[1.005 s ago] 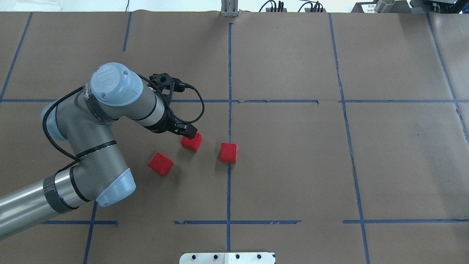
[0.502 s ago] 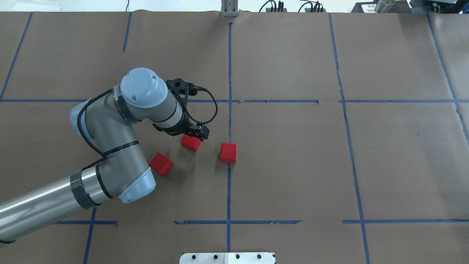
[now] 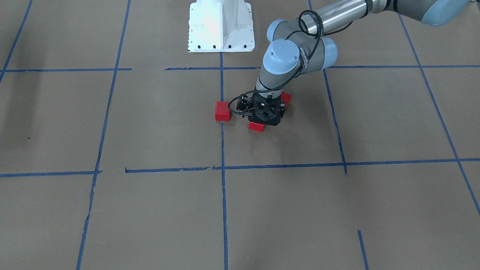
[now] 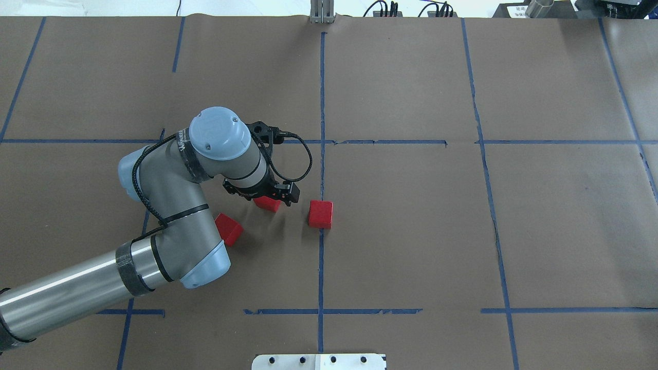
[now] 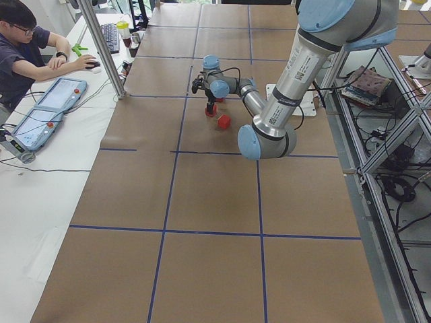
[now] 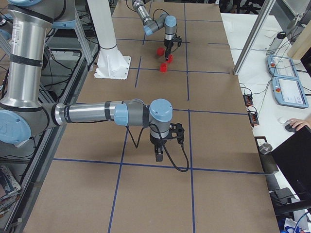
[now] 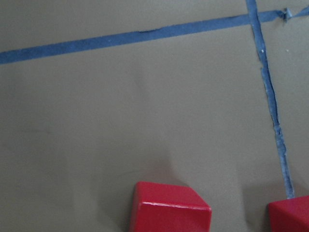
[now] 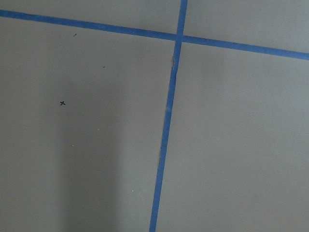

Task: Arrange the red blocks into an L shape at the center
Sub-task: 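Lower the left gripper and grasp the red cube nearest the center cube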

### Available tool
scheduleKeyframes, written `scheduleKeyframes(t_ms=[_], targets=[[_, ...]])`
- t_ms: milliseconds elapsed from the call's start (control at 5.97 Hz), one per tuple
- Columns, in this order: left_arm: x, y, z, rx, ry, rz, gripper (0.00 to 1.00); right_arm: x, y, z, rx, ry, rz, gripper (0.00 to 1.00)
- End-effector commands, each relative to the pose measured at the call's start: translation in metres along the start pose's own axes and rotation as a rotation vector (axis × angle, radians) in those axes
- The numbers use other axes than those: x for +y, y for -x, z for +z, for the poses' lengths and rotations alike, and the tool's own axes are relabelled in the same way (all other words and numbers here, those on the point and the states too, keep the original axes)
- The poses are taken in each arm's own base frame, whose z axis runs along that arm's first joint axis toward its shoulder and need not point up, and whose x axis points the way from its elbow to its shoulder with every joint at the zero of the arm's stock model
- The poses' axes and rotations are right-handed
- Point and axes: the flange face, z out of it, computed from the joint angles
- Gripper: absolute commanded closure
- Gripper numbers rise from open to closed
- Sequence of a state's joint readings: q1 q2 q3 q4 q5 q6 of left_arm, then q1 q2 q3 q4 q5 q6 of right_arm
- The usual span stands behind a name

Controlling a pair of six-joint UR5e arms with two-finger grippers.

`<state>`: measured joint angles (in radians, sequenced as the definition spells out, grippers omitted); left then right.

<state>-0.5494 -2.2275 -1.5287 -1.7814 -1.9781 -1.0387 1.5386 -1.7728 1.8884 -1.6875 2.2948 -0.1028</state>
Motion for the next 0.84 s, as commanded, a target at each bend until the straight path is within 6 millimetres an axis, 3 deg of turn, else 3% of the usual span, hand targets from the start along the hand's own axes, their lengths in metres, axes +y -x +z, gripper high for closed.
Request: scheduleKeyframes(t_ms=[0,670], targets=[[-0.0026,-0.0031,0.0048,-0.003,0.004,0.006,0.11,0.0002,-0.0001,0.0002,0.000,0.000,-0.003,0.00],[-0.0090,0.0015,0.0046,-0.037,-0.042,0.070,0.15,0.0003,-0.0007,0.0007,0.001,0.002,-0.003,0.00]])
